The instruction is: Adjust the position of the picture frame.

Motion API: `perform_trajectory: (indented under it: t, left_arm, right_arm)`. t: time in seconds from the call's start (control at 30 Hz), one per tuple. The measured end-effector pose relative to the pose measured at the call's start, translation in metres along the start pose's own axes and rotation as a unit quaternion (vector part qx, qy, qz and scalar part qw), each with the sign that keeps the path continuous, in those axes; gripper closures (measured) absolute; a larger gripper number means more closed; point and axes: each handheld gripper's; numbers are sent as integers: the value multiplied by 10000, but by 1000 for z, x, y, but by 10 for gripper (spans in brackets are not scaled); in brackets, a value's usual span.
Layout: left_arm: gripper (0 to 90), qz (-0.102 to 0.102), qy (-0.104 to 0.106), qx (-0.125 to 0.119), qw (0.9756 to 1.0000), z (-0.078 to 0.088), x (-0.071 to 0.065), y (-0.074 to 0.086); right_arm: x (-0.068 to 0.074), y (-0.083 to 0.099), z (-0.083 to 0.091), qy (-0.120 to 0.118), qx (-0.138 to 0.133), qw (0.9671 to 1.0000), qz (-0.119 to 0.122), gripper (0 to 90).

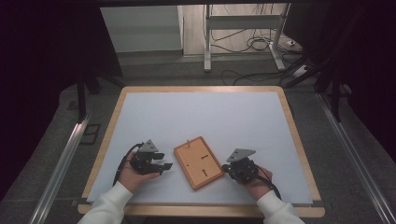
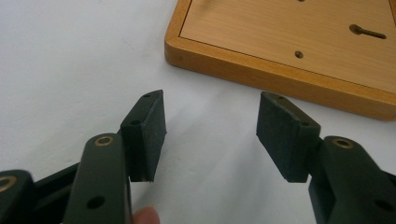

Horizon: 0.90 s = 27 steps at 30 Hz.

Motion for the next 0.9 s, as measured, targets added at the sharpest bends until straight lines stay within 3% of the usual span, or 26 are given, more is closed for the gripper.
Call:
perform_trajectory:
  t: [0.23,0.53,0.9]
  left_arm:
    - [420,35,-26,-23,10000,1,2,0]
    - [420,32,-29,-25,10000,2,3,0]
    - [418,41,-52,-38,10000,3,4,0]
  right_arm:
    - [6,2,0,-95,-34,9999,-85,900]
    - [24,1,0,-262,-11,9996,125,900]
    - [26,1,-1,-336,-37,9993,145,900]
Point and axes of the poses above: each handheld gripper's, and its own axes: z roughly backward along the jaws, y roughly out of its underside, x roughly to its left, and after that the axes turned 2 degrees about -z, right-handed
